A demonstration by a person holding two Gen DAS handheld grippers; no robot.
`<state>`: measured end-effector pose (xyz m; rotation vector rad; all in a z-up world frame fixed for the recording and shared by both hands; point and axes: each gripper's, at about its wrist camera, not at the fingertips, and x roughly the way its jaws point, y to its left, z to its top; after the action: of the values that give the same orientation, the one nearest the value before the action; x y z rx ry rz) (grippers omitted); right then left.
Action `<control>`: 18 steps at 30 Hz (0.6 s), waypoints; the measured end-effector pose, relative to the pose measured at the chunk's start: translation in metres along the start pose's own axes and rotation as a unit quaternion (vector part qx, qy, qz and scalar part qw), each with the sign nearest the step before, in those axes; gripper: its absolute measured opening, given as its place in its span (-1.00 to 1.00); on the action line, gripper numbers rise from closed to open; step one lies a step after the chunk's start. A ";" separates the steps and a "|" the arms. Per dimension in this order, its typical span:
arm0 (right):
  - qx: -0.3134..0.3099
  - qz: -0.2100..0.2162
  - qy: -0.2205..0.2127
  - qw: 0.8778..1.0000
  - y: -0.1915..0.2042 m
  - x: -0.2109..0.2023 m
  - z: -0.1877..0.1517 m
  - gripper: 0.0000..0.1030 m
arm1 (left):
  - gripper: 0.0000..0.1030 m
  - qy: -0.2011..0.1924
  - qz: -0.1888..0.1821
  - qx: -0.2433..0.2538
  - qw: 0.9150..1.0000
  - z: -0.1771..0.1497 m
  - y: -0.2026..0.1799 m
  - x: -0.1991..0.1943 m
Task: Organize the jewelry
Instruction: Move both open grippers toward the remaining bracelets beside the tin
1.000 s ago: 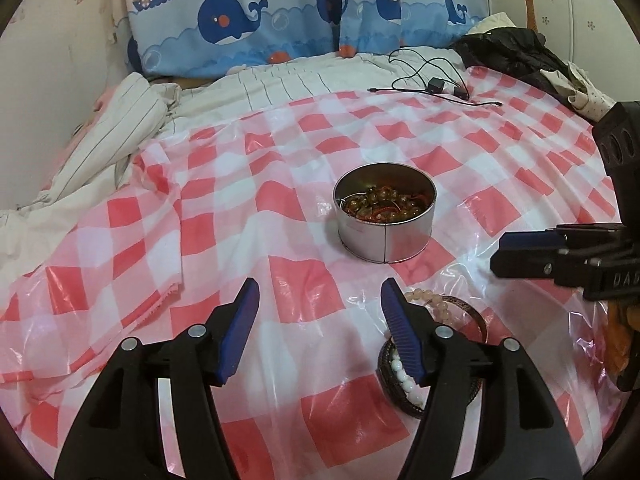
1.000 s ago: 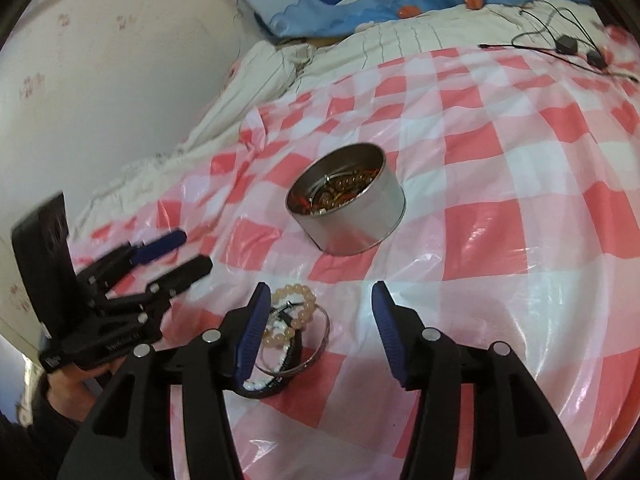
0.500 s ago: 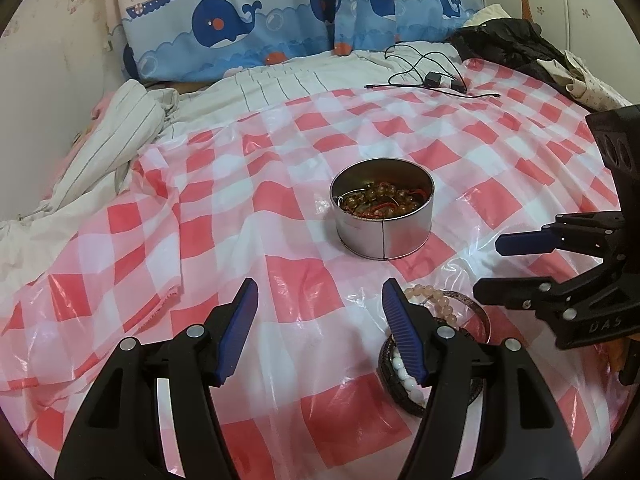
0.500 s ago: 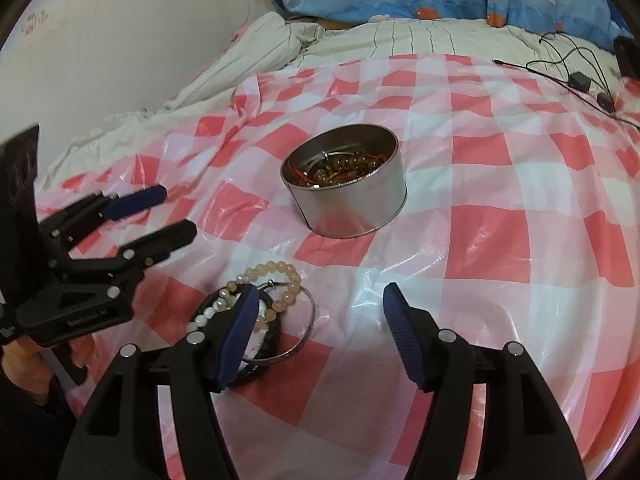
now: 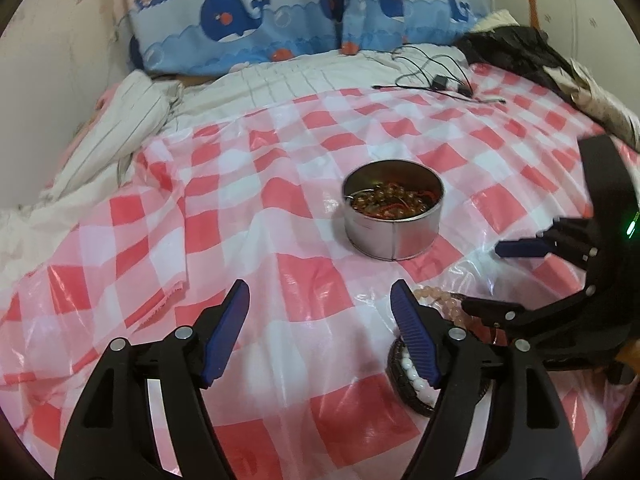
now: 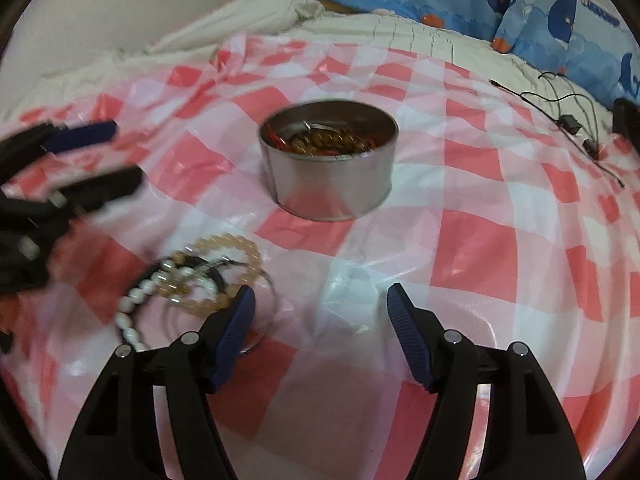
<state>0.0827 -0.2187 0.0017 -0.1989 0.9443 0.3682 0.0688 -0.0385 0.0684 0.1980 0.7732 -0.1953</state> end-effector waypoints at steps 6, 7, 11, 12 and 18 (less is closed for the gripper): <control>0.008 -0.067 0.002 0.998 -0.017 -0.003 -0.002 0.39 | 0.36 0.006 -0.009 -0.045 0.999 0.000 0.025 0.004; 0.005 -0.077 0.001 0.997 -0.018 -0.003 -0.002 0.39 | 0.36 0.007 -0.009 -0.045 0.999 0.000 0.026 0.004; 0.002 -0.076 0.004 0.997 -0.019 -0.001 -0.001 0.42 | 0.37 0.008 -0.056 -0.032 0.998 -0.002 0.012 0.010; 0.004 -0.074 0.004 0.997 -0.019 -0.001 -0.001 0.42 | 0.38 0.011 -0.071 -0.025 0.997 -0.002 0.004 0.014; 0.005 -0.069 0.005 0.998 -0.018 0.000 -0.001 0.43 | 0.38 0.046 -0.053 0.064 0.995 -0.007 -0.050 0.048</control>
<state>0.0890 -0.2355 0.0017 -0.2569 0.9364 0.2349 0.0855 -0.0899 0.0244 0.2897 0.8642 -0.3388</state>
